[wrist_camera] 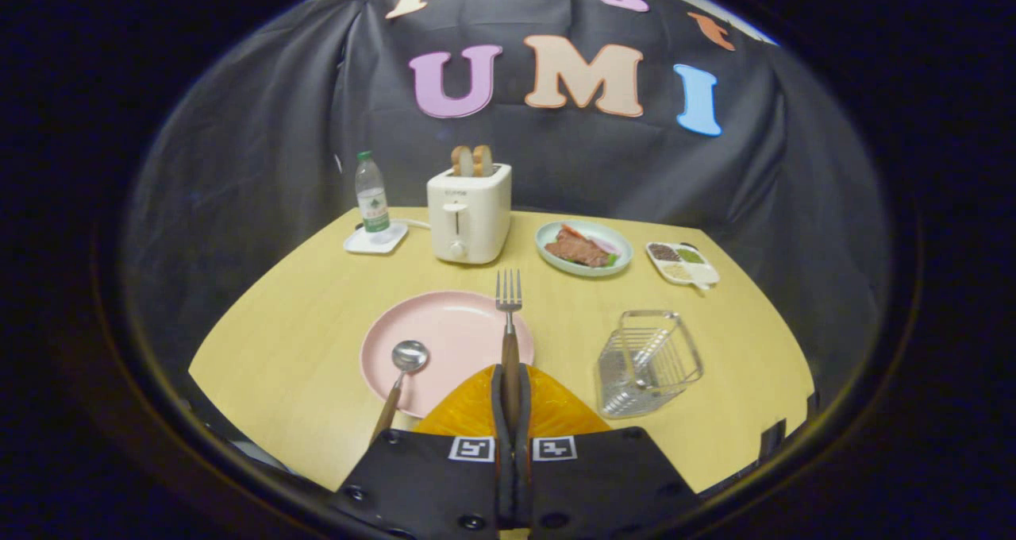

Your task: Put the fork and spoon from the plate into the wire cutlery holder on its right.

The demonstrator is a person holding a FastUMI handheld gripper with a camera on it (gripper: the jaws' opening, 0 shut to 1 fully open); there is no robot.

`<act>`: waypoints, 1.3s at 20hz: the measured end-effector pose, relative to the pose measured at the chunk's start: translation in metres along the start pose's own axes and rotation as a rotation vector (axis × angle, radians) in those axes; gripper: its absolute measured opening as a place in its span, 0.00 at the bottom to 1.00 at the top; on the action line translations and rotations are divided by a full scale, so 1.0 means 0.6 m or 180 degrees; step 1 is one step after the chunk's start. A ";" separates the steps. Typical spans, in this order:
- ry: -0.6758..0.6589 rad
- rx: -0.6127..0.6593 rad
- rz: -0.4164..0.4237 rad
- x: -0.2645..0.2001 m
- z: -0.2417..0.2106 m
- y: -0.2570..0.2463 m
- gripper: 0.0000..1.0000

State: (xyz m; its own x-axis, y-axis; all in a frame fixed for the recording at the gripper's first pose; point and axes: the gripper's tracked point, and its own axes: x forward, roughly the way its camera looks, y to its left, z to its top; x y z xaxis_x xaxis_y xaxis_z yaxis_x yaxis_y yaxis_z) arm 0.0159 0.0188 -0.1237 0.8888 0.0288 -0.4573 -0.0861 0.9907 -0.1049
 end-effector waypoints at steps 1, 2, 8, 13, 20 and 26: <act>0.0038 0.0035 -0.0039 -0.011 0.009 -0.027 0.03; 0.0081 0.0060 -0.0080 -0.020 0.015 -0.054 0.03; 0.0536 0.0038 -0.0165 -0.074 0.011 -0.176 0.04; 0.1190 0.0083 0.0058 -0.077 -0.009 -0.195 0.04; 0.1970 -0.0061 0.0137 -0.024 -0.036 -0.220 0.04; 0.2268 -0.0083 0.0123 0.019 -0.042 -0.212 0.05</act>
State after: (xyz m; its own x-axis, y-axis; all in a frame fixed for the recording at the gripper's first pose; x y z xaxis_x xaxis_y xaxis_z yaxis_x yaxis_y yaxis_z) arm 0.0256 -0.1102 -0.1376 0.3754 -0.0385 -0.9260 -0.1302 0.9870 -0.0939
